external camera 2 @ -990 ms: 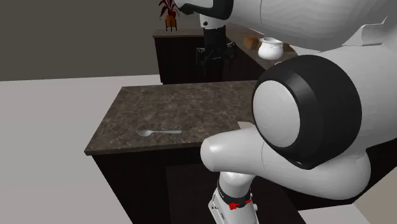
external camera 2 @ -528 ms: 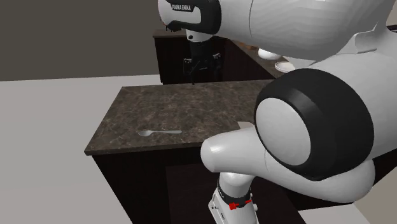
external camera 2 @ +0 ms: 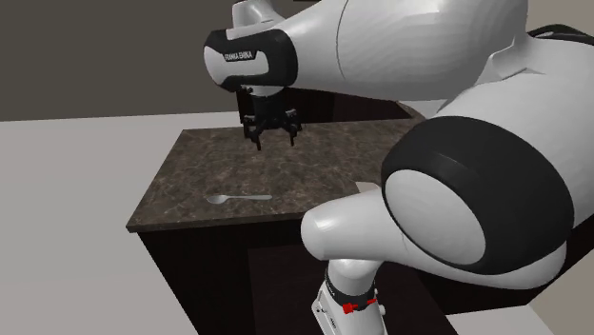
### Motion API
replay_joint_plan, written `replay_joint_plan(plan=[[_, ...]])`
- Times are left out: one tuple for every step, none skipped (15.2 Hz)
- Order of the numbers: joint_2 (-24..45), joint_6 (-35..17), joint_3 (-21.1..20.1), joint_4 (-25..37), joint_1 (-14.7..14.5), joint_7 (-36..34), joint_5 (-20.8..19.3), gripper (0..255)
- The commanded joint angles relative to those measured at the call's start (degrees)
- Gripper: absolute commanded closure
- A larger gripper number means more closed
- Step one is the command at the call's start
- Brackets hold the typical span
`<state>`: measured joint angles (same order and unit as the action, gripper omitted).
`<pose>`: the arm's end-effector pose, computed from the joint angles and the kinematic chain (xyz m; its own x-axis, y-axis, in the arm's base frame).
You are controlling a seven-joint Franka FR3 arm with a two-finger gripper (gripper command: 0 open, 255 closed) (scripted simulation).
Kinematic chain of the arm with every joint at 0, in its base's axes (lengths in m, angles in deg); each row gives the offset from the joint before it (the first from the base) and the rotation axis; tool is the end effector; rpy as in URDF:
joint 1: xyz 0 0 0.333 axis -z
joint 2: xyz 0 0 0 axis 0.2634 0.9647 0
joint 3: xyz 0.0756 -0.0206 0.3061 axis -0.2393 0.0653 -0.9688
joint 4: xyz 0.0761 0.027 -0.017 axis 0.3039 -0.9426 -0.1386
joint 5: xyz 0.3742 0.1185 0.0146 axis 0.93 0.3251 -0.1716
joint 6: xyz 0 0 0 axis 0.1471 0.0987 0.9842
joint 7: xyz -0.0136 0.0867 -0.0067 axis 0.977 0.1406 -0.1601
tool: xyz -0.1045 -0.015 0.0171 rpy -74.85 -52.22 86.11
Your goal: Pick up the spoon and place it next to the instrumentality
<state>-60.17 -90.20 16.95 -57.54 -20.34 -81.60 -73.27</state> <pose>0.2902 0.1394 0.5115 0.9893 -0.1372 0.0487 -0.1414 -0.9853 0.0956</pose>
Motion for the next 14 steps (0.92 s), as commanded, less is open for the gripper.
replay_joint_plan(plan=[[1.2, -3.4, -2.6, -1.3, -0.8, -2.6, 1.7, 0], [2.1, -5.1, -3.9, -1.7, -1.1, -3.8, 2.4, 0], [3.1, -6.9, -5.2, -2.1, -1.4, -5.1, 3.0, 0], [4.3, -8.7, -6.6, -2.3, -1.6, -6.4, 3.6, 0], [5.5, -10.5, -8.0, -2.5, -1.7, -7.6, 4.1, 0], [6.8, -12.3, -9.4, -2.5, -1.8, -8.9, 4.6, 0], [8.2, -14.1, -10.8, -2.5, -1.9, -10.3, 5.0, 0], [9.7, -16.0, -12.3, -2.4, -1.8, -11.6, 5.2, 0], [11.3, -17.8, -13.8, -2.2, -1.7, -13.0, 5.4, 0], [13.0, -19.6, -15.3, -1.9, -1.5, -14.5, 5.4, 0], [14.8, -21.5, -16.9, -1.6, -1.2, -16.0, 5.3, 0], [16.7, -23.3, -18.6, -1.1, -0.7, -17.6, 5.0, 0], [18.6, -25.1, -20.2, -0.6, -0.2, -19.3, 4.5, 0], [20.6, -26.8, -22.0, 0.0, 0.4, -21.0, 3.8, 0]])
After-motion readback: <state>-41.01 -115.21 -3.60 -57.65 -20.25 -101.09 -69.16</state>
